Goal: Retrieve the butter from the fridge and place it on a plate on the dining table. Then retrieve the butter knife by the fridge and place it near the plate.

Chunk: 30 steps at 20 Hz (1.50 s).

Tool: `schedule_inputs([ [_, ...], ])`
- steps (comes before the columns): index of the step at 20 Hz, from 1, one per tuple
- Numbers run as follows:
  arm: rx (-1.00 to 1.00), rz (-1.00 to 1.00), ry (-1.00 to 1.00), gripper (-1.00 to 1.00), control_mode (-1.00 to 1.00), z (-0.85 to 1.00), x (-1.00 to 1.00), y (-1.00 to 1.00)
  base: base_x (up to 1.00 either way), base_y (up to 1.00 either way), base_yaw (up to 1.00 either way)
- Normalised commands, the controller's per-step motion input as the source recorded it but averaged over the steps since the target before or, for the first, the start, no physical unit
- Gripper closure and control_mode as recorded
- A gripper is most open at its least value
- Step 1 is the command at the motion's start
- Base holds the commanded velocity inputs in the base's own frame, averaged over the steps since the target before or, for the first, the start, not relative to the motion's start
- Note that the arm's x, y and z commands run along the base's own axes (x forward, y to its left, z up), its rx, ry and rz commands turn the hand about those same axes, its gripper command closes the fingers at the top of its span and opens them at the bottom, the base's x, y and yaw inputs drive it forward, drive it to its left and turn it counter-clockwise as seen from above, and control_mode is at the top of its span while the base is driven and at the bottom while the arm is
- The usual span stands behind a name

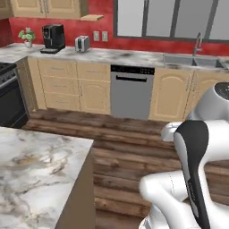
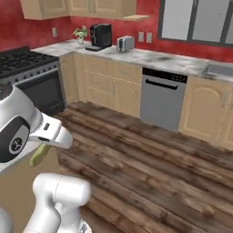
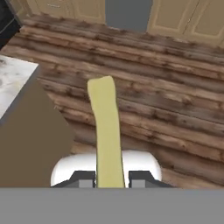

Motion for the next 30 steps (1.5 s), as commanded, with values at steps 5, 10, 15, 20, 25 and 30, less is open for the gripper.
schedule_inputs([
  [5, 0.0, 0.0, 0.0, 1.0, 1.0, 0.0, 0.0, 0.0, 0.0, -0.53, 0.67],
  [10, 0.0, 0.0, 0.0, 1.0, 1.0, 0.0, 0.0, 0.0, -0.62, -0.02, 0.37],
  [15, 0.0, 0.0, 0.0, 1.0, 1.0, 0.0, 0.0, 0.0, -0.95, 0.22, 0.16],
  [20, 0.0, 0.0, 0.0, 1.0, 1.0, 0.0, 0.0, 0.0, -0.82, 0.38, 0.04],
  [25, 0.0, 0.0, 0.0, 1.0, 1.0, 0.0, 0.0, 0.0, -0.37, 0.78, -0.24],
  [30, 0.0, 0.0, 0.0, 1.0, 1.0, 0.0, 0.0, 0.0, -0.45, 0.76, -0.39],
])
